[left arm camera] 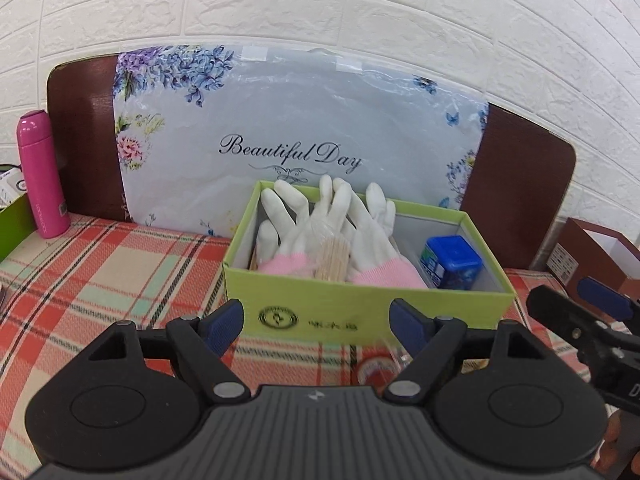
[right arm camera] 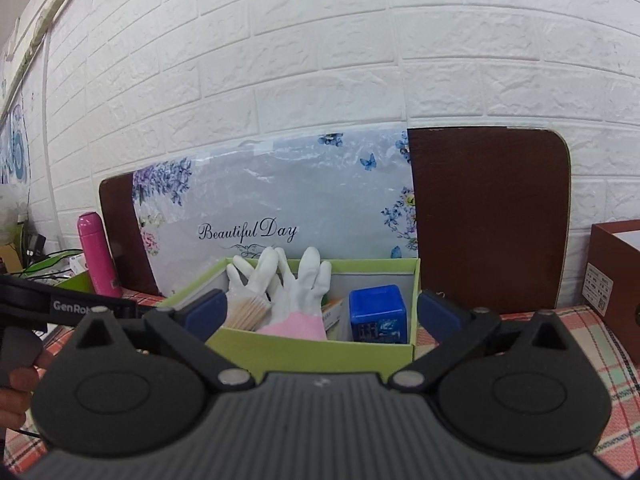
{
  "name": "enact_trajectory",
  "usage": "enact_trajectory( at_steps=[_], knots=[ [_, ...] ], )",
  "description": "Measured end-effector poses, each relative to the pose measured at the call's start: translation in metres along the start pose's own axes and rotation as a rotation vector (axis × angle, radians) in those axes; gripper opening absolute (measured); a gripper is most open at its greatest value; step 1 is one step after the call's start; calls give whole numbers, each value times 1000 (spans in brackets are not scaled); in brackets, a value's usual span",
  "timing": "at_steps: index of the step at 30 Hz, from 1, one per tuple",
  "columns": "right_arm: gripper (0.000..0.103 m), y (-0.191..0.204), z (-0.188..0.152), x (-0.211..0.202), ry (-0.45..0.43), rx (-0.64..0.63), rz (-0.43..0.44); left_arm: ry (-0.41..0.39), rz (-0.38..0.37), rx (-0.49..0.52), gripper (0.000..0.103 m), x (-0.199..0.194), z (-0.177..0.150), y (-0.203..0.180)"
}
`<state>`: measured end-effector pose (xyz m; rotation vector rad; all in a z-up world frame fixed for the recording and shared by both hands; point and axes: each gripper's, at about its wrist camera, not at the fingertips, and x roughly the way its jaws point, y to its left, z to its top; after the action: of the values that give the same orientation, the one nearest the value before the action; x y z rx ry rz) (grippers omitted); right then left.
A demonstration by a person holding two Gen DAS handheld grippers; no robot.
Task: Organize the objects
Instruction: 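Grasp the small olive barcode box with the left tool while the right tool grasps the green box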
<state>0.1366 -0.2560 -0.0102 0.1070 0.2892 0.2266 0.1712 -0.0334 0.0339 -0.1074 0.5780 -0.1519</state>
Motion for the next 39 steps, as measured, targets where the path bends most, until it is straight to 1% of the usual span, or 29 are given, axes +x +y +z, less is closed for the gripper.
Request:
enact_trajectory(
  at_steps=[3,6,9,13,17,19,23,26,28,29,31,32,33,34,36,39],
  knots=[
    [103,-1,-9,-23,6,26,-9,17,-10,2,83,-11,-13,-3],
    [103,-5,-24,-43,28,83,-20,47,-19,15,83,-19,-30,-6],
    [103,-9,-46,-57,77,120,-40,90,-43,31,83,-21,-50,-8],
    [103,-11,-75,-68,153,142,-75,147,-106,83,83,-17,-75,-13],
    [103,-13,-103,-78,224,159,-101,177,-134,107,83,-6,-89,-20],
    [103,-14,-113,-81,252,166,-108,168,-150,119,83,0,-92,-23],
    [103,-16,-123,-87,285,174,-120,115,-166,169,83,18,-85,-30],
    [103,-18,-125,-92,284,176,-123,83,-212,226,83,35,-75,-37],
    [103,-20,-125,-93,278,174,-126,88,-239,277,82,46,-72,-43],
    [103,-20,-124,-93,272,171,-129,100,-249,304,77,52,-72,-46],
    [103,-20,-122,-89,265,157,-126,139,-252,337,35,60,-75,-49],
    [102,-20,-120,-87,265,146,-122,171,-268,323,29,63,-76,-47],
    [100,-19,-119,-83,268,135,-115,197,-284,287,25,64,-79,-43],
    [97,-19,-118,-78,272,123,-104,205,-291,263,24,62,-81,-40],
    [95,-17,-115,-64,283,91,-75,204,-301,244,24,49,-87,-36],
    [93,-14,-111,-41,288,38,-41,203,-320,220,24,29,-96,-30]
  ],
)
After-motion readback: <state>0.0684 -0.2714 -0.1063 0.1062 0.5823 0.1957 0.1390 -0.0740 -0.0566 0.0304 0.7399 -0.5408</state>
